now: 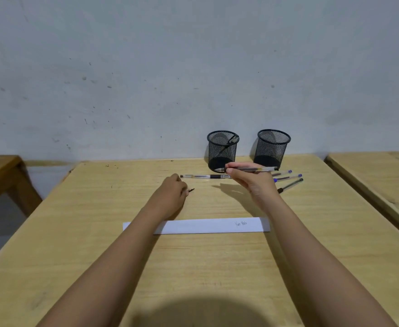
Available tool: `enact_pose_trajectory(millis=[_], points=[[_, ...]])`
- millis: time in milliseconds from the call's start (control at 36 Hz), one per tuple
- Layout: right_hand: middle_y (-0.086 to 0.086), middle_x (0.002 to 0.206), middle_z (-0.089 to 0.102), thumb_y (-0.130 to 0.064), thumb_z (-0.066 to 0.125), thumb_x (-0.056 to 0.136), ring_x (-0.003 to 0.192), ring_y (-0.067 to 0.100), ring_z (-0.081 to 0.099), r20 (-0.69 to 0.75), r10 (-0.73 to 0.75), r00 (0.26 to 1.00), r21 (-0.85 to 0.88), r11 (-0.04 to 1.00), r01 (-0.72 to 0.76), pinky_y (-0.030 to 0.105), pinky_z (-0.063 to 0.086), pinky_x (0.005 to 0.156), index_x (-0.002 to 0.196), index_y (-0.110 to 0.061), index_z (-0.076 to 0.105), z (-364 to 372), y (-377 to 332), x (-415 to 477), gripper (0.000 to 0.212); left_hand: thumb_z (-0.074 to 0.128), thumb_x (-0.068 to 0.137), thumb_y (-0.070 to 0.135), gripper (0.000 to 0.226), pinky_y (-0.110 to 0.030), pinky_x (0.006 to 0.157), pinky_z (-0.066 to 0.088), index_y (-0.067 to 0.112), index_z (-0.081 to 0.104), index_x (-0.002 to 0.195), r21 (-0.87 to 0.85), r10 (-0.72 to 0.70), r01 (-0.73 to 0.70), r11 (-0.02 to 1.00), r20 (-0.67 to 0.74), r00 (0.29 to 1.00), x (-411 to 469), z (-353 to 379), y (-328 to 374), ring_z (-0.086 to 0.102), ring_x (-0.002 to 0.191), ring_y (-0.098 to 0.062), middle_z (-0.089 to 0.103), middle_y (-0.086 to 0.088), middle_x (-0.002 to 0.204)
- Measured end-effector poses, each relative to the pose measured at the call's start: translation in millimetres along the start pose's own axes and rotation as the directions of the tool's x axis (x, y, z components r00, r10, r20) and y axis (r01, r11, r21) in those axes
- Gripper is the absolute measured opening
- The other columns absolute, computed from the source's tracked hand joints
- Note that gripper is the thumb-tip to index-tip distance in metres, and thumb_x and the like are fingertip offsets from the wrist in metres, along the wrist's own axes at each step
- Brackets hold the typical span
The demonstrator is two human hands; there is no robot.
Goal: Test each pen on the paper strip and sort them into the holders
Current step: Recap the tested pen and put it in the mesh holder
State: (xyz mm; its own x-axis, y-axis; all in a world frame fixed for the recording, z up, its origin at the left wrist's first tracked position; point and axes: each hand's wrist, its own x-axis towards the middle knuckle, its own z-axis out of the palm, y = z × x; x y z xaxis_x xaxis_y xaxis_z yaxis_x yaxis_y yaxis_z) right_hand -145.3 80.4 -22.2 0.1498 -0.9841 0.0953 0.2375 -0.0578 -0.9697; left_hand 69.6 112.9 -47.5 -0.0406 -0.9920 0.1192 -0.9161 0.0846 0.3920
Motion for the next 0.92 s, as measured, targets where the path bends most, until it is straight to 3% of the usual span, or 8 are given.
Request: enact_pose_trajectory(millis=[83,194,250,417,556,639,750,917], points=[[0.008,0.089,0.075,0.003,0.072,0.073,0.094,0.023,0.068,0.013,0.008,1.0,0.021,1.0,-0.008,0.029,0.053,0.091,0.084,-0.008,0.074,1,0,0,0.016,0.054,0.092,0.015,0.019,-0.031,0.077,0.045,0.006,0.067,0.103,-0.077,-0.011,0.007,0.997,-0.056,0.998,2,-1,0,0.055,0.092,-0.024,0.058,-0.01,0.1],[0.008,0.091,0.075,0.003,0.072,0.072,0.095,0.023,0.068,0.068,0.004,0.998,0.002,1.0,-0.004,0.029,0.053,0.091,0.083,-0.01,0.075,1,0,-1,0.017,0.064,0.084,0.01,0.009,-0.006,0.06,0.04,0.009,0.07,0.091,-0.409,-0.088,0.03,0.912,-0.122,0.989,3,-7,7,0.057,0.072,-0.009,0.066,-0.004,0.086],[0.009,0.092,0.075,0.003,0.072,0.072,0.095,0.023,0.068,0.09,0.001,0.996,0.001,1.0,-0.001,0.03,0.053,0.091,0.083,-0.01,0.076,2,-1,-2,0.017,0.069,0.081,0.008,0.009,-0.002,0.059,0.041,0.012,0.072,0.088,-0.526,-0.076,0.004,0.85,-0.115,0.99,5,-12,13,0.058,0.07,-0.005,0.067,0.0,0.083],[0.009,0.087,0.075,0.006,0.072,0.071,0.088,0.021,0.07,0.098,-0.035,0.995,0.013,0.999,0.034,0.029,0.054,0.088,0.083,-0.005,0.073,2,-5,-4,0.016,0.08,0.07,0.01,0.014,-0.014,0.065,0.045,0.02,0.072,0.077,-0.661,-0.026,-0.061,0.748,-0.12,0.992,5,-21,25,0.056,0.063,-0.001,0.068,0.005,0.071],[0.008,0.087,0.075,0.005,0.073,0.07,0.087,0.018,0.069,0.142,-0.042,0.989,-0.008,0.999,0.044,0.026,0.054,0.086,0.08,-0.007,0.074,0,-9,-7,0.016,0.08,0.07,0.011,0.012,-0.027,0.073,0.047,0.016,0.072,0.077,-0.686,0.017,-0.089,0.722,-0.11,0.994,3,-24,31,0.057,0.073,-0.013,0.069,-0.003,0.076],[0.007,0.087,0.075,0.003,0.074,0.068,0.088,0.018,0.069,0.153,-0.053,0.987,-0.022,0.998,0.057,0.025,0.054,0.085,0.076,-0.011,0.075,-3,-13,-8,0.016,0.078,0.072,0.011,0.01,-0.026,0.075,0.047,0.015,0.073,0.079,-0.727,0.035,-0.088,0.681,-0.087,0.996,1,-26,33,0.06,0.076,-0.014,0.07,-0.006,0.081],[0.006,0.085,0.075,-0.005,0.077,0.061,0.087,0.018,0.068,0.166,-0.063,0.984,-0.018,0.998,0.067,0.028,0.053,0.088,0.073,-0.013,0.076,-5,-17,-11,0.015,0.074,0.075,0.007,0.01,-0.013,0.072,0.048,0.012,0.073,0.084,-0.815,0.026,-0.087,0.572,-0.088,0.996,-3,-29,35,0.063,0.076,-0.006,0.071,-0.003,0.085],[0.004,0.084,0.075,0.002,0.072,0.065,0.082,0.013,0.069,0.162,-0.084,0.983,0.026,0.996,0.081,0.021,0.054,0.078,0.072,-0.012,0.076,-3,-18,-12,0.015,0.073,0.073,-0.001,0.014,-0.011,0.066,0.048,0.006,0.071,0.085,-0.882,0.004,-0.069,0.466,-0.075,0.997,-6,-30,37,0.065,0.068,-0.001,0.072,0.007,0.072]])
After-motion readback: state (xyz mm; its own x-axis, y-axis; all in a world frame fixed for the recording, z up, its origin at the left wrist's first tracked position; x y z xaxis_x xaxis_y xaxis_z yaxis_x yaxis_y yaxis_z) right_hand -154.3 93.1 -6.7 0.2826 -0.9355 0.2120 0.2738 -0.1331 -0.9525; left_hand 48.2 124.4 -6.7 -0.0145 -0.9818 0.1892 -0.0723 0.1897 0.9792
